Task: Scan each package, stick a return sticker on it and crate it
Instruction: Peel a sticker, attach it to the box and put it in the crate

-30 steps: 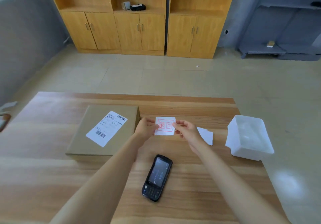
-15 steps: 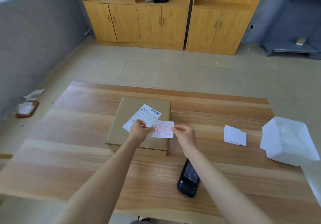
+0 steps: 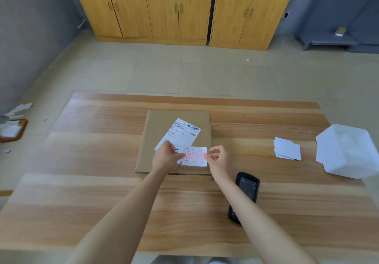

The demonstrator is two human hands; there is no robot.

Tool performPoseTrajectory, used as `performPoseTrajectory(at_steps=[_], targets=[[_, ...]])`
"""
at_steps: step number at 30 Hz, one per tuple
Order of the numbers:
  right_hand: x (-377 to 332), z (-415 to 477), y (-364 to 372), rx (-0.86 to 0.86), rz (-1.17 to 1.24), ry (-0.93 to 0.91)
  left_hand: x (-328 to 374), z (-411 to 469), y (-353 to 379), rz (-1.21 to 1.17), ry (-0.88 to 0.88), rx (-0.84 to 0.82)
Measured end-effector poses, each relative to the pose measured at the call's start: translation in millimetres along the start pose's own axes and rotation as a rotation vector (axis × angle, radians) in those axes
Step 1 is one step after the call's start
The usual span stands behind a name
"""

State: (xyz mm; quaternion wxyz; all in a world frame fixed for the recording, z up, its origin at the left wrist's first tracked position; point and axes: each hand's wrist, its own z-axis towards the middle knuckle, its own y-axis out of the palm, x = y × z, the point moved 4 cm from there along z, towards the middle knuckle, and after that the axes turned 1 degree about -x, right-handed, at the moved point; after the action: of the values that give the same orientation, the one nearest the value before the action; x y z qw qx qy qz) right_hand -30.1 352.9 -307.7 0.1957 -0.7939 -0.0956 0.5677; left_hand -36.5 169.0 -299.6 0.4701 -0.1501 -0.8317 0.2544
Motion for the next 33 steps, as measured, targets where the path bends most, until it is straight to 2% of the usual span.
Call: performPoseTrajectory(at_steps=[19,24,30,33], targets=[[7.8,2.9,7.5,0.046,-0.118,0.004,-3.6,18.7,11.8,0.220,0.080,-0.085],[7.8,4.0,7.3,0.055,-0.173,-0.031,-1.9,16.7,12.9,0.259,0.128,-0.054],[10.1,6.2,4.3,0.094,-0.390,-0.089,9.9,11.9,13.1,0.557,0.317,-0.055],[4.9,2.7,3.3,0.132,-0.520,-0.203,17.7,6.6,12.8,0.673,0.459,0.028]])
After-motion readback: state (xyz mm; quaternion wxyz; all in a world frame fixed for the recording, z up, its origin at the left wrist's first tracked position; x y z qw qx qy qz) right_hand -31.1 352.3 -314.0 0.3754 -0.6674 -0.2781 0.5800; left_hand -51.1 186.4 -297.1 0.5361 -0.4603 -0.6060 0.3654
